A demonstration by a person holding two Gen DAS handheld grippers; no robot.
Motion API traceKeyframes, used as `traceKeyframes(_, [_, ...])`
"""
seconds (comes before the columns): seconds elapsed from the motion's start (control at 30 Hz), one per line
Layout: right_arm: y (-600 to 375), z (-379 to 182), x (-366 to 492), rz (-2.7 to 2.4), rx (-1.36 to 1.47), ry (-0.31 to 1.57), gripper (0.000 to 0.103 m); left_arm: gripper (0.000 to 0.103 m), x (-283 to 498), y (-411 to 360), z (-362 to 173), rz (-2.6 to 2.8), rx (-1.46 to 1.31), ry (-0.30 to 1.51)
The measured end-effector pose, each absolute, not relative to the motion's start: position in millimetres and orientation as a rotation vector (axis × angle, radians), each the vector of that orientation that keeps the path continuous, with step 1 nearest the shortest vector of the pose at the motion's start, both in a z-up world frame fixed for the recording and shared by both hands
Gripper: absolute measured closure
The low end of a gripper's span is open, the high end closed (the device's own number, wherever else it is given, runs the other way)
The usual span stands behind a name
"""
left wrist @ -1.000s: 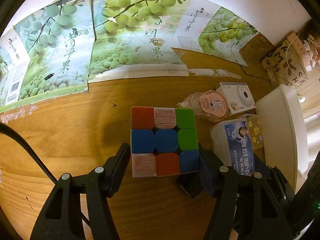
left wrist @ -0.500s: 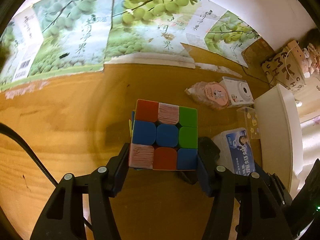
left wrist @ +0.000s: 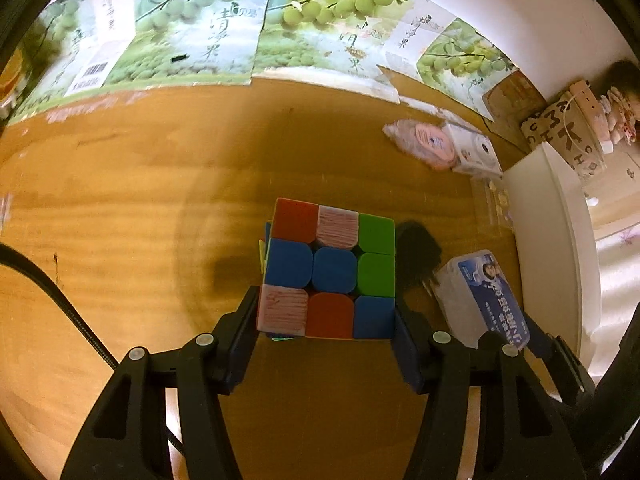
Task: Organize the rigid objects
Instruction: 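Close the right tool on the clear toothbrush box while the left tool holds the cube, then carry the cube in the left tool and the box in the right tool toward the bin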
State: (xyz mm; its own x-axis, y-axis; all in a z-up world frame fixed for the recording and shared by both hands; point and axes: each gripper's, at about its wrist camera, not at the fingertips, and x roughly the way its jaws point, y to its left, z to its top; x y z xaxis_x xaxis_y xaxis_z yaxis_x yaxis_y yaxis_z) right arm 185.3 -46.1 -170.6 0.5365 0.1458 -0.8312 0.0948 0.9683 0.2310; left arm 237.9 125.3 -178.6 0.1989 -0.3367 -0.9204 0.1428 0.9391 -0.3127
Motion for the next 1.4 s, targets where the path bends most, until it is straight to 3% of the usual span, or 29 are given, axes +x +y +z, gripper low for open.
traceKeyframes(0.7, [-52,-131,134,0.222,0.168,0.994,0.041,0.042,175,125,-151,-0.274,-0.286,1.233])
traceKeyframes(1.4, [-103,-61,92,0.387,0.042,0.846,0.042,0.042,130,63,-93,-0.311,-0.329,1.021])
